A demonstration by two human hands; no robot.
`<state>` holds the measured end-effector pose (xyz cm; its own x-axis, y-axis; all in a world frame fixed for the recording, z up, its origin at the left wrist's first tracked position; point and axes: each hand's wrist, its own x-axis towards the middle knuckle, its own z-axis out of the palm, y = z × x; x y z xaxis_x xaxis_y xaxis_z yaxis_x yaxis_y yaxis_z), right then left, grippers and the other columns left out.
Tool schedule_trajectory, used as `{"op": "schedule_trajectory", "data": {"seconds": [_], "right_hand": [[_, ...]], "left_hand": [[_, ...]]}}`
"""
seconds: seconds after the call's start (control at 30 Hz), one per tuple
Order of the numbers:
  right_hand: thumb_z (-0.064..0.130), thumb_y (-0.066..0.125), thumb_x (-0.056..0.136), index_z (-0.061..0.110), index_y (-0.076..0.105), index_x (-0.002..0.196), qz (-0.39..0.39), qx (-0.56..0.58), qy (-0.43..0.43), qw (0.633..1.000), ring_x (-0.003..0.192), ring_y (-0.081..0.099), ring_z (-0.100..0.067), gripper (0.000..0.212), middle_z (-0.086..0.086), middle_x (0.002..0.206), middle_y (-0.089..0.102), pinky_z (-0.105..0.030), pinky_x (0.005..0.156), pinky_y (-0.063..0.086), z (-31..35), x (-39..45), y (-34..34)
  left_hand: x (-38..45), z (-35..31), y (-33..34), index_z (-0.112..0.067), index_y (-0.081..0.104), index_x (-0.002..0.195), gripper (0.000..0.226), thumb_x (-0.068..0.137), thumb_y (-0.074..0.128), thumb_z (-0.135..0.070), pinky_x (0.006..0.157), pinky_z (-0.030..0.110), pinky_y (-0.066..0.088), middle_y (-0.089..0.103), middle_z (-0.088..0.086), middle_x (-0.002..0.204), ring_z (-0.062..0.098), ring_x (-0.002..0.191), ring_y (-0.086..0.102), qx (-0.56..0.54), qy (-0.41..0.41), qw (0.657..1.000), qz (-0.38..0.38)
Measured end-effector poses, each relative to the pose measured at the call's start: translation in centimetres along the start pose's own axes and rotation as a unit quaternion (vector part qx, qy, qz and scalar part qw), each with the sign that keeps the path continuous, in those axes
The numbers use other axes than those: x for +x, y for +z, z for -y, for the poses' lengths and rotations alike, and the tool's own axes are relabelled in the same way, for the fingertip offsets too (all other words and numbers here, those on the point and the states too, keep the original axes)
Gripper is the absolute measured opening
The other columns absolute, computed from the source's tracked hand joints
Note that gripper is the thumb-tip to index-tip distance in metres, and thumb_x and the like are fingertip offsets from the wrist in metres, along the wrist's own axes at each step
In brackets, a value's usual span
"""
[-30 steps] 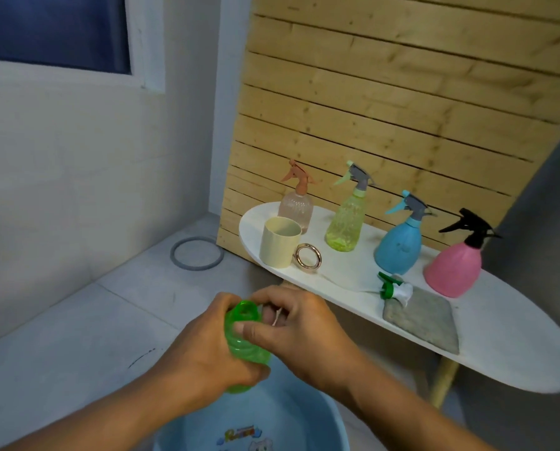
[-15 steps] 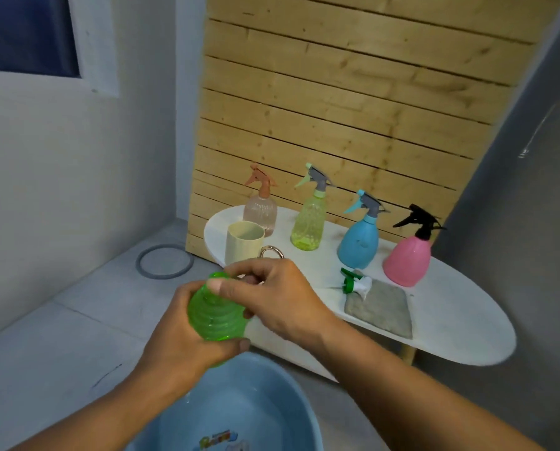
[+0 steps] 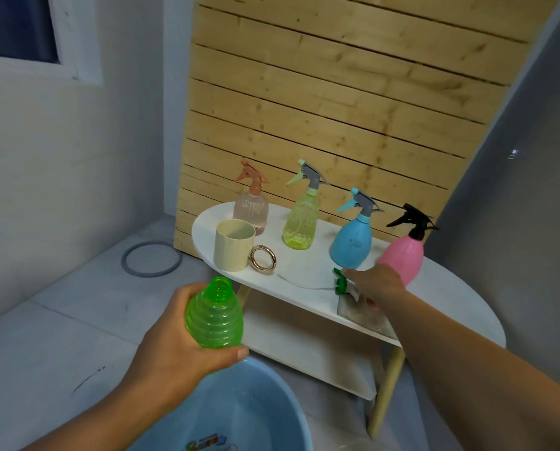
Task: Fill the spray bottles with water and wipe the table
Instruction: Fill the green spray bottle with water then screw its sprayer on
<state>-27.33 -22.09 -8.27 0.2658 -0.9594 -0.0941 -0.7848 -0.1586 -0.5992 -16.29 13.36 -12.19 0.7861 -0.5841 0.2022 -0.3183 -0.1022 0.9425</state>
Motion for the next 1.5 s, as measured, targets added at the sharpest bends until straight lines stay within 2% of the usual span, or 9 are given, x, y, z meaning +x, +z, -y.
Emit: {"op": "schedule_trajectory", "data": {"seconds": [0.1,0.2,0.3,0.53,0.73,1.0,1.1,1.2,1.5], "right_hand": [[0.062,0.079,0.072,0.015,0.064,0.068,0.016,0.012,0.015,1.0,0.046,0.057,-0.014,0.049,0.007,0.032,0.051,-0.024,0.044,0.04,-0.1,0.3,1.2],[0.053,0.087,0.069,0.011,0.069,0.077,0.038,0.072,0.071,0.994,0.044,0.059,-0.014,0.045,0.002,0.045,0.061,-0.021,0.043,0.043,-0.1,0.9,2.0],[0.044,0.089,0.072,0.012,0.069,0.072,0.067,0.128,0.137,0.98,0.033,0.053,-0.012,0.038,0.0,0.043,0.06,-0.017,0.036,0.037,0.3,1.0,2.0],[0.032,0.076,0.09,0.006,0.06,0.085,0.097,0.244,0.194,0.945,0.046,0.043,-0.012,0.031,-0.003,0.06,0.053,-0.023,0.042,0.039,1.3,-0.9,-1.1],[0.029,0.073,0.092,0.002,0.063,0.104,0.01,0.316,0.007,0.949,0.061,0.054,-0.016,0.031,-0.009,0.078,0.063,-0.028,0.055,0.048,6.3,-6.3,-9.0],[0.037,0.079,0.084,0.024,0.063,0.099,0.051,0.194,-0.362,0.91,0.074,0.073,-0.009,0.026,0.002,0.085,0.076,-0.027,0.06,0.059,14.2,-19.9,-11.8],[0.036,0.079,0.084,0.023,0.063,0.1,0.038,0.155,-0.413,0.897,0.085,0.073,-0.021,0.026,-0.004,0.093,0.076,-0.049,0.079,0.059,15.1,-22.6,-11.6],[0.037,0.079,0.084,0.023,0.063,0.102,0.038,0.147,-0.434,0.888,0.086,0.073,-0.021,0.028,-0.002,0.094,0.076,-0.055,0.082,0.058,15.4,-24.0,-12.0],[0.035,0.08,0.084,0.027,0.062,0.096,0.051,0.131,-0.479,0.867,0.07,0.071,-0.004,0.023,0.01,0.084,0.077,-0.024,0.058,0.054,15.4,-24.7,-11.8]], "left_hand": [[0.2,0.4,0.0,-0.058,0.045,0.117,0.1,0.029,0.091,-0.067,0.074,0.025,0.05,0.063,-0.036,0.107,-0.01,0.091,0.063,0.02,0.0,1.0,0.005],[0.5,0.7,-0.1,-0.057,0.046,0.117,0.1,0.029,0.092,-0.066,0.077,0.03,0.053,0.064,-0.033,0.106,-0.008,0.09,0.065,0.021,-0.004,1.0,0.001],[0.6,0.9,-0.4,-0.056,0.046,0.119,0.101,0.03,0.092,-0.067,0.08,0.034,0.056,0.064,-0.033,0.106,-0.007,0.09,0.065,0.025,-0.006,1.0,0.001],[0.5,1.1,-0.8,-0.059,0.045,0.118,0.099,0.03,0.091,-0.069,0.079,0.033,0.057,0.063,-0.033,0.108,-0.006,0.091,0.065,0.035,-0.005,0.999,0.003],[0.2,0.9,-0.7,-0.058,0.046,0.117,0.098,0.031,0.092,-0.067,0.083,0.04,0.059,0.067,-0.029,0.101,0.004,0.09,0.069,0.036,-0.005,0.999,0.015],[-0.5,-0.2,-0.5,-0.059,0.048,0.115,0.095,0.032,0.095,-0.06,0.085,0.042,0.059,0.071,-0.018,0.098,0.007,0.092,0.069,0.024,-0.003,0.999,0.021],[-0.7,-0.4,-0.5,-0.059,0.047,0.114,0.094,0.032,0.095,-0.062,0.085,0.042,0.059,0.07,-0.02,0.1,0.007,0.094,0.068,0.023,-0.003,0.999,0.024],[-0.9,-0.7,-0.8,-0.059,0.048,0.114,0.093,0.033,0.094,-0.062,0.086,0.044,0.059,0.069,-0.019,0.1,0.009,0.096,0.068,0.014,-0.007,1.0,0.027],[-1.1,-1.1,-1.5,-0.061,0.047,0.112,0.092,0.033,0.092,-0.064,0.087,0.041,0.059,0.068,-0.023,0.097,0.006,0.096,0.067,0.016,-0.004,0.999,0.029]]}}
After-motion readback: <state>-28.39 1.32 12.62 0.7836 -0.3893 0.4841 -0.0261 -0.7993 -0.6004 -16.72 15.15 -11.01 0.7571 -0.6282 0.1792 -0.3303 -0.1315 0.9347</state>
